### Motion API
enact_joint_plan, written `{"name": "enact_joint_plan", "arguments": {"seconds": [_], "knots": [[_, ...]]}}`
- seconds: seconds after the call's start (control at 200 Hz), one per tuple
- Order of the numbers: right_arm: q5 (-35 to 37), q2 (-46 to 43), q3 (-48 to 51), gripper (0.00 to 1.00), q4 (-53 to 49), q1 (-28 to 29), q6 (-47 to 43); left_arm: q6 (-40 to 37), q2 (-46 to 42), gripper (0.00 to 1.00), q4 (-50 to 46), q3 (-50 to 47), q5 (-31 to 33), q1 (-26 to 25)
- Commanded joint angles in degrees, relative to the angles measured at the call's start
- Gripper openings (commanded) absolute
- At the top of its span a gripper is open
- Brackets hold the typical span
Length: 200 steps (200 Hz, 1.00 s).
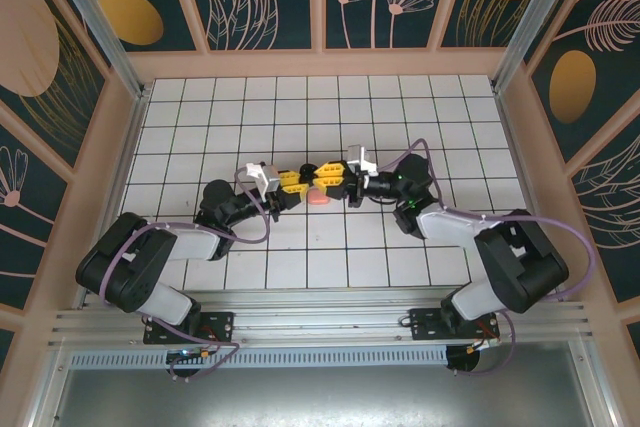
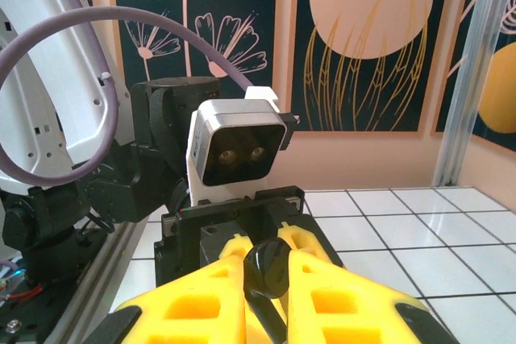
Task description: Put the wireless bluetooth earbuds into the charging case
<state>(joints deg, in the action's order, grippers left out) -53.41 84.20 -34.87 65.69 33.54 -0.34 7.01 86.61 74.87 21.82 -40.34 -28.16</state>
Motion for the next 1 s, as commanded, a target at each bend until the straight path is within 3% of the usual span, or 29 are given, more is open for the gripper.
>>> {"name": "enact_joint_plan", "arguments": {"seconds": [0.0,0.631,0.996], "knots": [[1.2,2.0,-2.1,0.16,6.2,0.7,2.1,-0.8,-1.2,0.22,4.4,1.2,-2.1,-0.4],[3.6,8.8,-3.7,0.16,16.1,1.1,7.4,1.2,-3.2,0.22,7.3,0.9,-2.7,-0.5],[2.5,8.9,-1.8,0.15,15.1,1.3,8.1,2.2,-4.9,0.23,8.6,0.4,-0.5,-0.6]]}}
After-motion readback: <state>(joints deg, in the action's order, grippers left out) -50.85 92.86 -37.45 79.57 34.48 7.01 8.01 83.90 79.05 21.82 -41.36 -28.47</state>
